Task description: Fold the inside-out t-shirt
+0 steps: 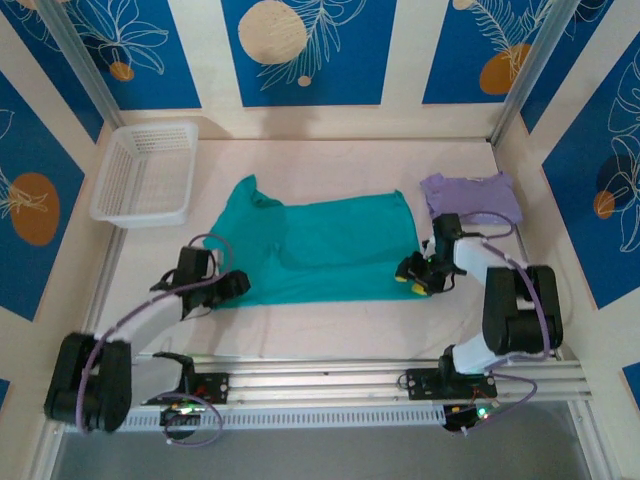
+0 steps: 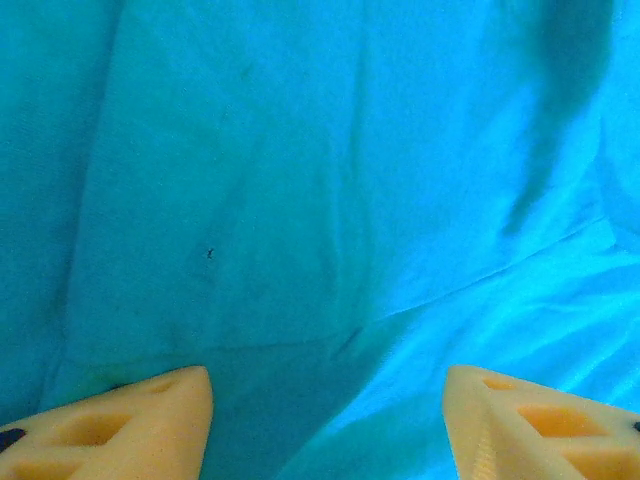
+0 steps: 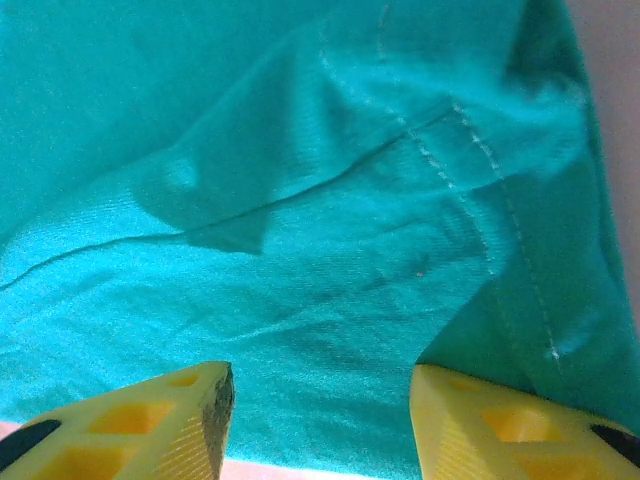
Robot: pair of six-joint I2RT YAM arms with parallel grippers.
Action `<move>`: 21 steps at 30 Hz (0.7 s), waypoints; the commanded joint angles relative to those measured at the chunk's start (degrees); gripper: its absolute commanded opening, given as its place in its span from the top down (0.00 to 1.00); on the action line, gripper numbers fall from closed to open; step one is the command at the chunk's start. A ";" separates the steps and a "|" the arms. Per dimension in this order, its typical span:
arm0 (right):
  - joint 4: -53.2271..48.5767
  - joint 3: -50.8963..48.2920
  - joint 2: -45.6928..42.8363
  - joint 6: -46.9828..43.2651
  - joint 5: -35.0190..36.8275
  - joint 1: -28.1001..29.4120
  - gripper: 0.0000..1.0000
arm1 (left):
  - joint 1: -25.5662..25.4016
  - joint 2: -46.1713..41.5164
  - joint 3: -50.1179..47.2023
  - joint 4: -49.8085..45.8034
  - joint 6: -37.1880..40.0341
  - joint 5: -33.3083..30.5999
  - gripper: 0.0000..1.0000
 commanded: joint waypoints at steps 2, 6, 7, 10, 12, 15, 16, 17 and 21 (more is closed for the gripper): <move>-3.66 -0.21 -9.29 3.87 2.72 1.72 0.48 | 0.27 -7.01 1.47 -6.43 -2.85 -2.30 0.38; 4.35 7.23 -8.17 -0.86 6.69 2.06 0.44 | 0.18 -1.15 9.80 -0.64 0.56 -4.88 0.36; 6.28 9.07 -6.37 -1.67 8.03 2.07 0.43 | 0.18 1.62 12.67 0.59 1.64 -5.55 0.36; 10.33 16.67 2.08 -5.45 11.87 2.15 0.40 | 0.38 11.75 21.30 4.49 3.94 -7.37 0.35; 10.15 23.73 10.09 -8.15 14.35 2.24 0.39 | 0.61 17.89 26.53 6.34 4.70 -7.79 0.35; 8.77 32.50 19.57 -11.76 18.48 3.15 0.39 | 0.69 24.28 32.54 7.31 5.21 -7.25 0.35; 7.42 35.74 22.74 -12.86 19.78 3.37 0.39 | 0.70 26.27 34.39 7.50 5.45 -6.83 0.35; 6.06 38.94 25.83 -13.80 20.92 3.55 0.40 | 0.70 27.87 35.95 7.31 5.56 -6.51 0.35; 1.77 49.12 34.83 -16.38 22.87 4.13 0.41 | 0.70 32.26 39.71 7.13 6.94 -6.46 0.35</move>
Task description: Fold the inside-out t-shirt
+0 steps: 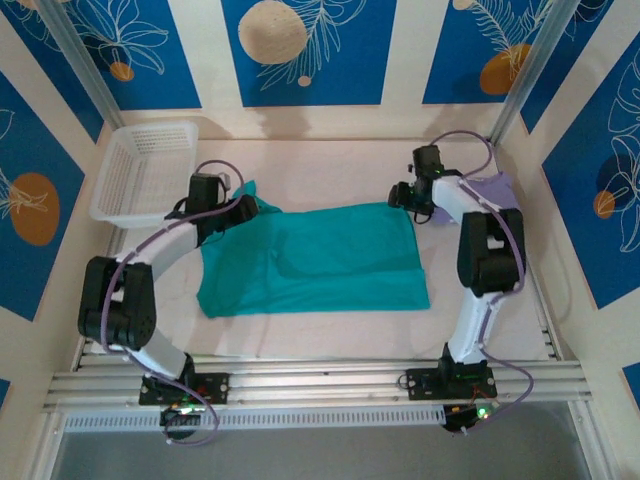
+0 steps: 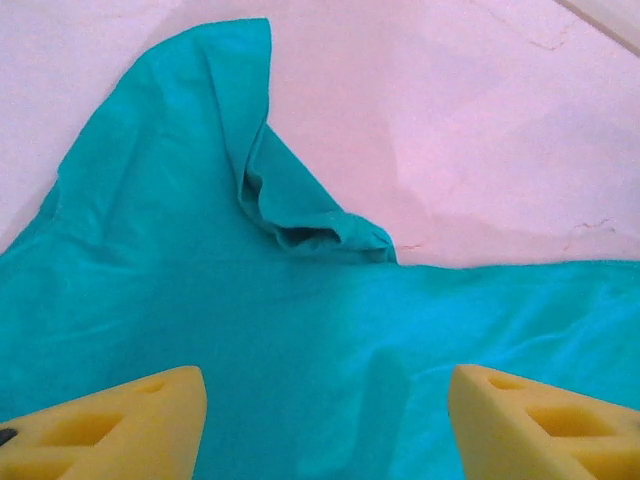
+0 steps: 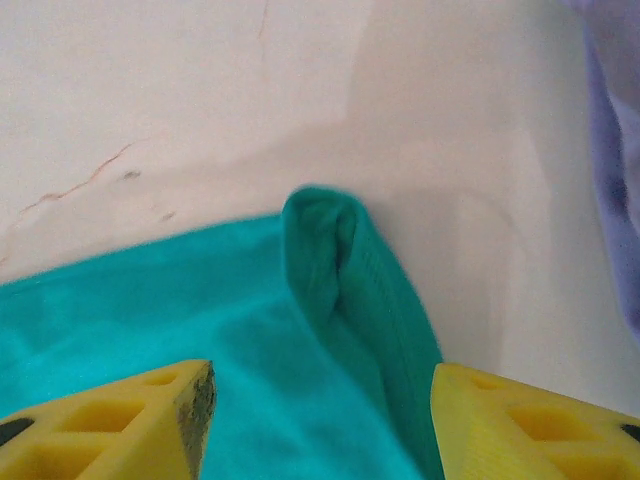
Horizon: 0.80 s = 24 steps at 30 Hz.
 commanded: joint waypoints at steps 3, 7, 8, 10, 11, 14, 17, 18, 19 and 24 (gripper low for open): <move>-6.36 10.43 8.09 -5.05 3.27 0.81 0.45 | 0.51 5.23 5.63 -0.42 3.60 -1.20 0.35; -8.80 15.37 12.15 -6.13 4.54 0.99 0.65 | 0.74 11.43 11.58 -3.19 5.98 -2.02 0.35; -9.23 15.98 12.55 -6.39 4.61 1.02 0.69 | 0.81 13.25 13.56 -4.06 6.62 -1.88 0.35; -9.42 16.38 12.66 -6.67 4.27 0.83 0.78 | 1.09 16.72 17.34 -5.88 7.73 -1.78 0.35; -9.37 16.49 12.62 -7.06 4.14 0.83 0.83 | 1.16 18.73 19.69 -7.03 8.34 -1.76 0.35; -9.37 16.68 12.44 -7.65 4.01 0.65 0.90 | 1.79 24.31 26.45 -10.90 9.86 -2.07 0.35; -9.28 16.69 12.22 -7.94 3.20 0.50 0.93 | 2.55 29.00 32.97 -14.12 11.04 -2.81 0.36; -9.28 16.68 12.22 -8.04 3.09 0.52 0.94 | 2.67 30.30 34.86 -15.07 11.54 -3.28 0.37; -9.28 16.66 12.22 -8.13 3.12 0.50 0.94 | 2.72 31.87 37.54 -16.88 12.23 -3.92 0.37; -9.00 16.33 12.20 -8.25 2.43 0.39 0.95 | 2.78 38.96 49.04 -24.83 15.56 -6.55 0.38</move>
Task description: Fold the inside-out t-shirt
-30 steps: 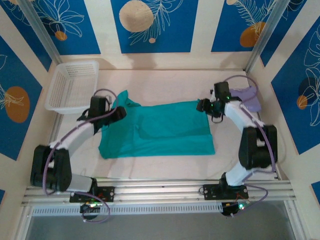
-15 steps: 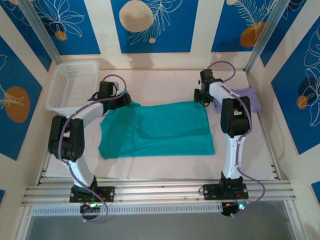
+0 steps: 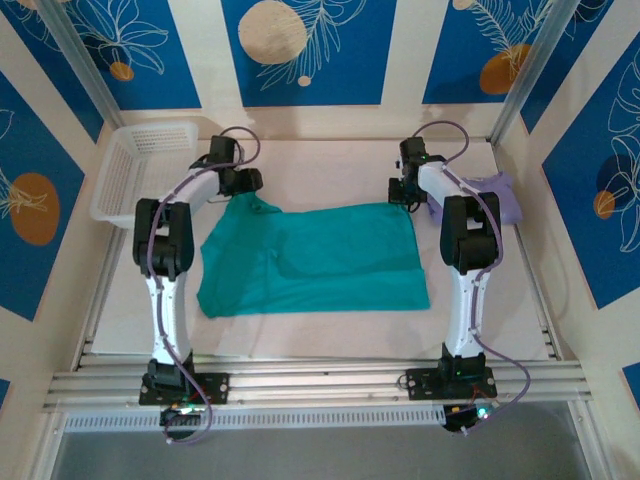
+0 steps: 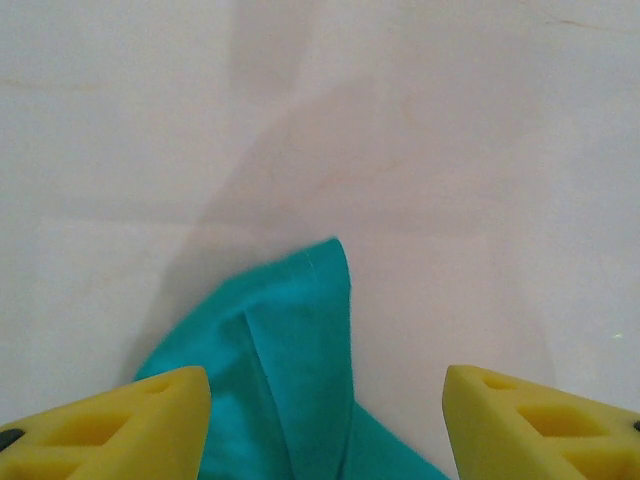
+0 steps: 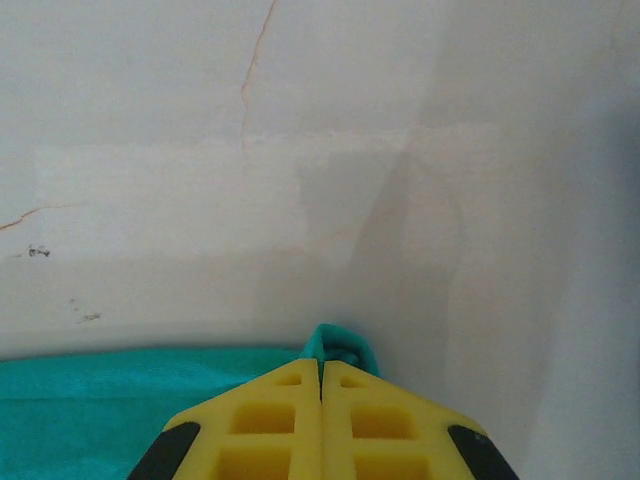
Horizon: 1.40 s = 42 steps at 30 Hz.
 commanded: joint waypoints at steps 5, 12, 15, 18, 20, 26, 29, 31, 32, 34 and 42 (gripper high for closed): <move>-1.04 1.64 -0.04 -1.06 -2.06 -0.57 0.95 | 0.07 8.51 14.27 -13.01 6.08 -2.57 0.38; -1.38 2.40 0.00 -1.23 -2.82 -0.75 0.95 | -0.47 13.79 22.69 -17.26 7.14 -1.00 0.46; -1.57 2.26 -0.12 -1.43 -2.83 -0.83 0.95 | -0.52 15.53 25.22 -19.23 6.84 -0.81 0.53; -1.47 1.99 -0.29 -1.49 -2.83 -0.94 0.95 | -0.50 16.52 26.80 -20.38 6.53 -0.61 0.62; -1.48 2.08 -0.31 -1.56 -2.92 -1.00 0.95 | -0.56 17.13 27.66 -20.77 6.47 -0.44 0.69; -1.39 2.30 -0.31 -1.89 -3.01 -1.24 0.95 | -0.35 18.64 30.64 -21.59 6.51 0.02 0.86; -1.49 2.64 -0.39 -2.11 -2.85 -1.60 0.96 | -0.20 18.33 31.69 -21.37 7.01 -0.22 0.90; -1.35 2.79 -0.78 -2.58 -2.91 -1.88 0.96 | -0.08 17.33 31.84 -21.34 7.25 -0.24 0.93; -0.97 2.53 -1.15 -3.17 -3.13 -1.96 0.96 | 0.01 16.48 31.77 -21.37 7.25 -0.24 0.95; 0.28 1.51 -2.40 -4.26 -3.65 -1.98 0.97 | 0.24 14.17 30.77 -21.19 7.26 -0.09 0.98; 7.27 -6.11 -9.44 -6.97 -9.59 -3.31 0.99 | 0.91 -4.67 10.25 -9.84 4.02 2.28 1.00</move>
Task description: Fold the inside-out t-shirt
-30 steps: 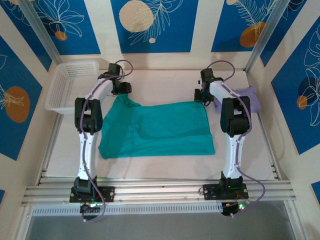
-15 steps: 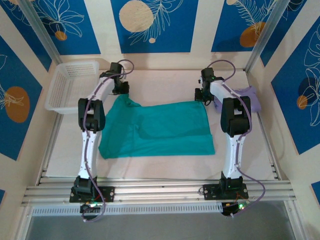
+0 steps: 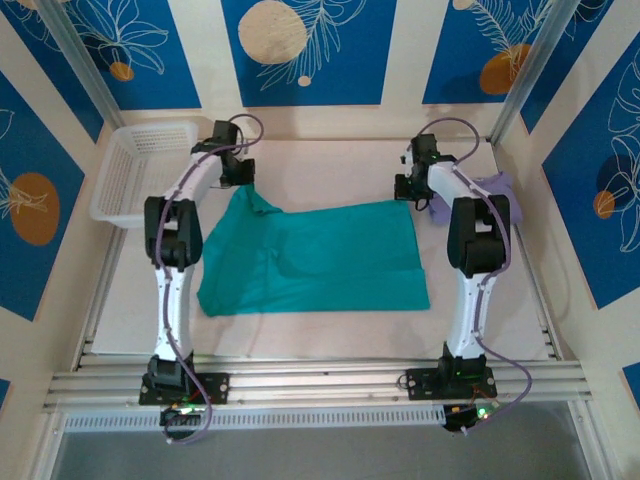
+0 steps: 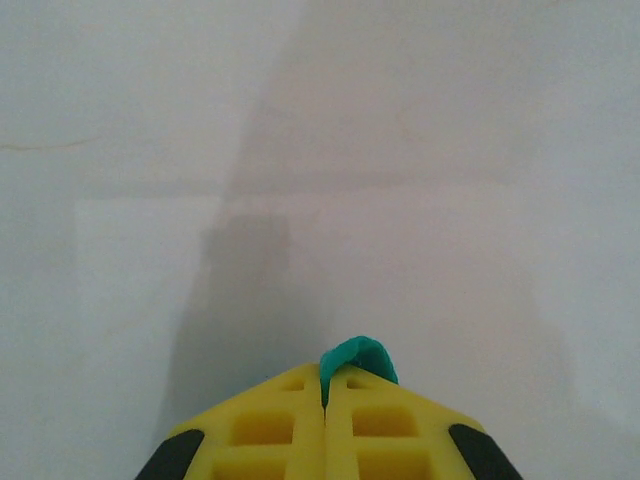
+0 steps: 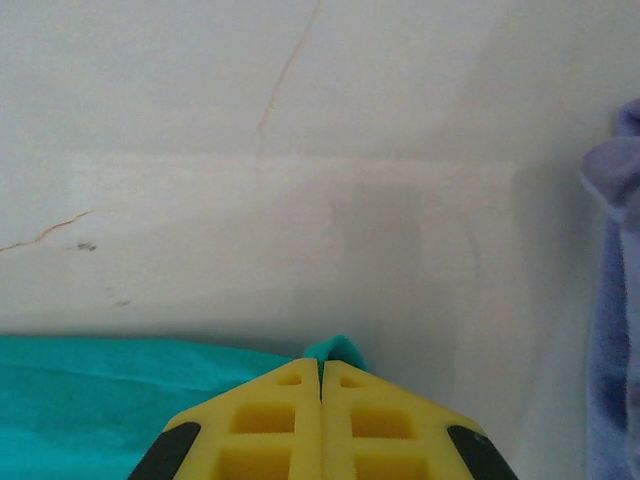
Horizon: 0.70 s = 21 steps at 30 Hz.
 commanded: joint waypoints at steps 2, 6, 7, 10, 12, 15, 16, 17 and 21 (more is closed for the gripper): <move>5.04 -4.55 -6.81 -3.36 -5.84 -1.13 0.99 | 1.05 -14.14 -11.10 8.66 -2.55 2.21 1.00; 7.30 -8.48 -10.38 -5.04 -10.08 -2.32 0.99 | 2.08 -23.78 -22.22 14.02 -5.00 2.62 1.00; 7.69 -9.44 -11.27 -5.27 -10.46 -2.56 0.99 | 2.42 -26.36 -25.27 15.34 -5.71 3.00 1.00; 9.82 -13.77 -14.94 -5.76 -12.05 -3.03 0.99 | 3.28 -33.71 -34.05 18.30 -7.84 3.47 1.00; 11.35 -17.06 -17.38 -5.38 -12.57 -3.15 0.99 | 3.84 -38.57 -40.05 20.75 -9.42 4.38 1.00; 12.40 -21.59 -20.62 -4.46 -11.28 -3.48 0.99 | 4.95 -45.62 -48.45 23.28 -12.21 5.65 1.00; 12.74 -23.11 -21.74 -3.74 -10.71 -3.74 0.99 | 5.13 -48.09 -51.26 24.20 -13.12 6.28 1.00; 13.03 -24.73 -22.91 -2.57 -10.71 -3.98 0.99 | 5.39 -50.35 -53.50 24.61 -13.55 6.72 1.00; 13.22 -30.02 -26.75 1.60 -10.85 -4.58 0.99 | 5.53 -57.06 -59.62 22.41 -13.42 5.94 1.00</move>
